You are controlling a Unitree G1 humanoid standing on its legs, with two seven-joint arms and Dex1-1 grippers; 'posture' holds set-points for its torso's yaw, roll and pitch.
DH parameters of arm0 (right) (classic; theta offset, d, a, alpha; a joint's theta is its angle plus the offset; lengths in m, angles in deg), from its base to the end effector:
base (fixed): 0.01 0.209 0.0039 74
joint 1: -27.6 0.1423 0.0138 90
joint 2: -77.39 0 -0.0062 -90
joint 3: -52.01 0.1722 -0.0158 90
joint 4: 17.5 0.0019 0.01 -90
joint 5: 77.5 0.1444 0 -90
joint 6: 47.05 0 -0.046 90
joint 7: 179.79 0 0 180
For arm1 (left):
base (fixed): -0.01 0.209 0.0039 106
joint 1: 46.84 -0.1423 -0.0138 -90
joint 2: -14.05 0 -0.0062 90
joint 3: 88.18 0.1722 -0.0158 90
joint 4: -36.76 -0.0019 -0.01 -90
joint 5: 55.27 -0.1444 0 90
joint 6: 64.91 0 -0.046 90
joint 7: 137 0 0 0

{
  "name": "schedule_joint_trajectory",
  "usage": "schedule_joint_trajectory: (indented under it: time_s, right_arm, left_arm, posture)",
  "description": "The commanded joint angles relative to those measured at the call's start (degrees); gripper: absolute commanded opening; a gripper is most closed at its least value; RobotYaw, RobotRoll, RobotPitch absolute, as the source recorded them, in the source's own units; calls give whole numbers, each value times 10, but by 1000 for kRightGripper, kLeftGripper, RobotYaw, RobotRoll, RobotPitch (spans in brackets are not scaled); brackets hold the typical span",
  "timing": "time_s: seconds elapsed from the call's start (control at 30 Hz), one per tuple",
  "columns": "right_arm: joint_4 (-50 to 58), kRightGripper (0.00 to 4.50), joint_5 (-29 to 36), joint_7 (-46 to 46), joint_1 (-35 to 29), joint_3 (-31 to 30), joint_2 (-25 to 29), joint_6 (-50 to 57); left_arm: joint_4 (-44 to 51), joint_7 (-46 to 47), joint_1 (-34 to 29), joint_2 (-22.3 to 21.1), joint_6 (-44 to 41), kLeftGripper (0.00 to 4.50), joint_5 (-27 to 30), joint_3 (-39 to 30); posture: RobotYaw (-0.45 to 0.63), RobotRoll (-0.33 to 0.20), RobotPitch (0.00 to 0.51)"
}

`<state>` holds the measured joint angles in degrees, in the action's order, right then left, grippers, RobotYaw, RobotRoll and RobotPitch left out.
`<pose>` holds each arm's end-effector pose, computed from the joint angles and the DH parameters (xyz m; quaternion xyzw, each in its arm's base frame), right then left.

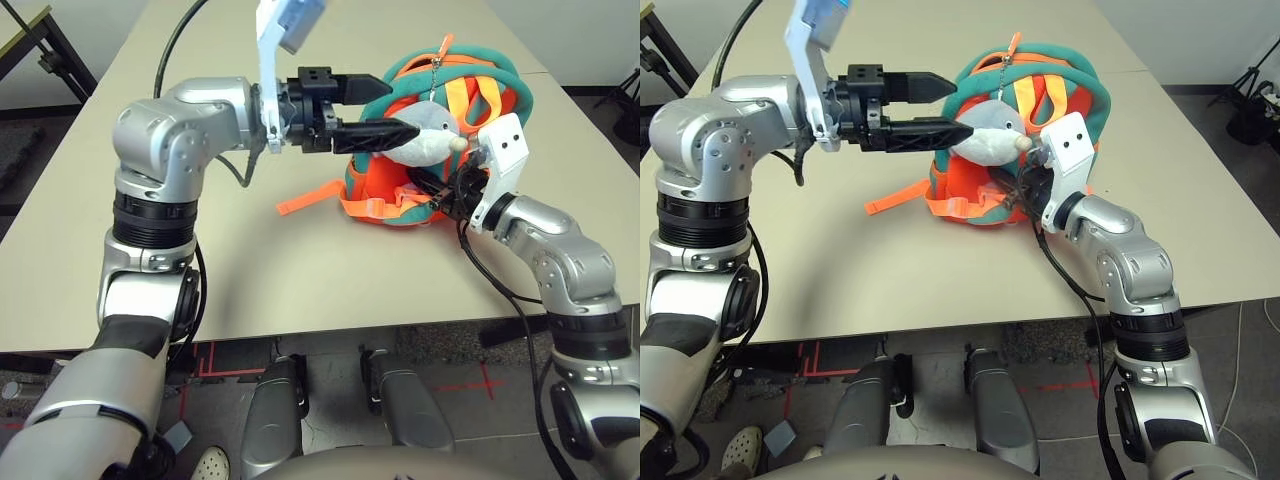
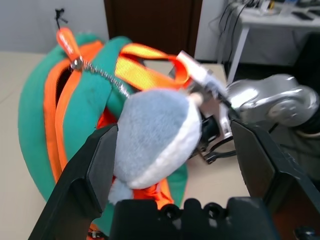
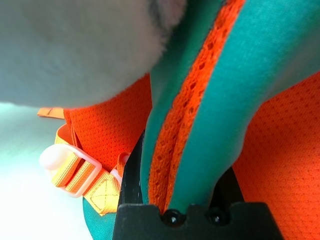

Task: Put the pencil case into the backpack and zip it.

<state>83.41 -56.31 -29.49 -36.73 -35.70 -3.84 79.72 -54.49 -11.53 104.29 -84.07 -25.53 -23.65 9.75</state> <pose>0.2644 -0.1896 0.1815 -0.0479 0.0204 0.3125 0.9485 0.2970 0.1180 0.2938 0.0779 0.0095 -0.6314 0.7715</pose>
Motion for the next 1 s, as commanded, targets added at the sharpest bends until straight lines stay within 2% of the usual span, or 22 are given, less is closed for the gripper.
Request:
schedule_joint_trajectory:
  time_s: [0.03,0.23,0.47,0.57,0.63,1.0]
  right_arm:
    - [-22,613,-9,1,-13,-17,-4,11]
    - [-24,613,-11,2,-12,-17,-7,7]
    - [-27,613,-14,2,-10,-17,-9,4]
    - [-25,612,-14,2,-11,-16,-9,4]
    - [-26,612,-15,2,-11,-16,-9,3]
    - [-34,612,-18,-2,-7,-19,-9,-2]
  left_arm:
    - [-20,0,8,13,23,4500,-34,37]
    - [-80,21,21,59,65,4500,-79,55]
    - [-139,32,32,84,88,4500,-120,60]
    - [-137,28,28,83,83,3881,-123,59]
    - [-135,28,25,83,82,3226,-124,56]
    - [-108,33,32,66,51,3221,-100,12]
  posture:
    - [-154,0,160]
    - [-157,0,157]
    - [-165,0,154]
    - [-165,0,154]
    - [-164,0,155]
    - [-149,0,152]
